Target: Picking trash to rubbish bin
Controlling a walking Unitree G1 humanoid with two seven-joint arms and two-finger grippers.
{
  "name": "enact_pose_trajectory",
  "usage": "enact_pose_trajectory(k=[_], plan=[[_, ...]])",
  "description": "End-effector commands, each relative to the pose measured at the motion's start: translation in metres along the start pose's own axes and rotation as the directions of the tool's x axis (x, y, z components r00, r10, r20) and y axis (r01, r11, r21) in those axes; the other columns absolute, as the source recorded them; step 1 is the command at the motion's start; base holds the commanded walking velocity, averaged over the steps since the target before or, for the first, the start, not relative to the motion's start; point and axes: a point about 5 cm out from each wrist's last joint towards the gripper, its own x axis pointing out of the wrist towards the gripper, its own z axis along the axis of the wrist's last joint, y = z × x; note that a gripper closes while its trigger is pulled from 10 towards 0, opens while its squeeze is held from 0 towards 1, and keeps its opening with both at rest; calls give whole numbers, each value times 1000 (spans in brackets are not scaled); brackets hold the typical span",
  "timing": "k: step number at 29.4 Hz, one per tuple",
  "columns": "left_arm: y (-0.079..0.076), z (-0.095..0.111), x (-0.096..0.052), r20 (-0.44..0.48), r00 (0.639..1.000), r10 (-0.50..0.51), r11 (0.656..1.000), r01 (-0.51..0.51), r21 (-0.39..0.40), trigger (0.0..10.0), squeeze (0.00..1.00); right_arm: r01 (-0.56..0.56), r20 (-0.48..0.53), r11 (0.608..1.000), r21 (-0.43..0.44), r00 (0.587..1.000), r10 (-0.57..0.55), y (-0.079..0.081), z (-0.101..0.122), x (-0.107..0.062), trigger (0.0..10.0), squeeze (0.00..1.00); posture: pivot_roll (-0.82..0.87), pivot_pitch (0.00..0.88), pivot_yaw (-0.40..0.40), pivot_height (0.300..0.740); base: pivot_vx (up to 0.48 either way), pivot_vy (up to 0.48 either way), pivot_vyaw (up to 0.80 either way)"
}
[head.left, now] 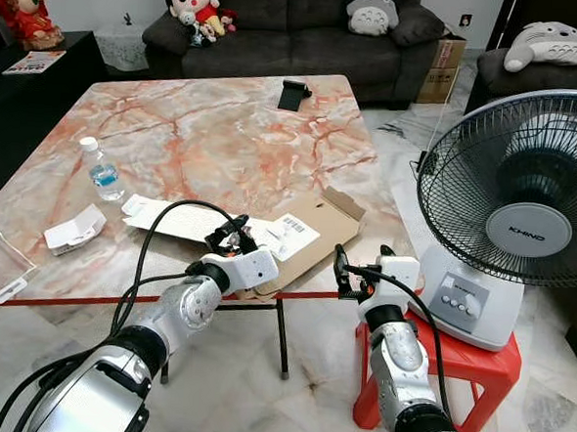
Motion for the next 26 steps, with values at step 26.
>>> enact_pose_trajectory(k=[26], plan=[[7,-15,8,-228,973,38,997,-21,76,10000,0,-3,13,1000,-3,1000,3,3,3,1,10000,0,-67,0,65,740,0,0,0]])
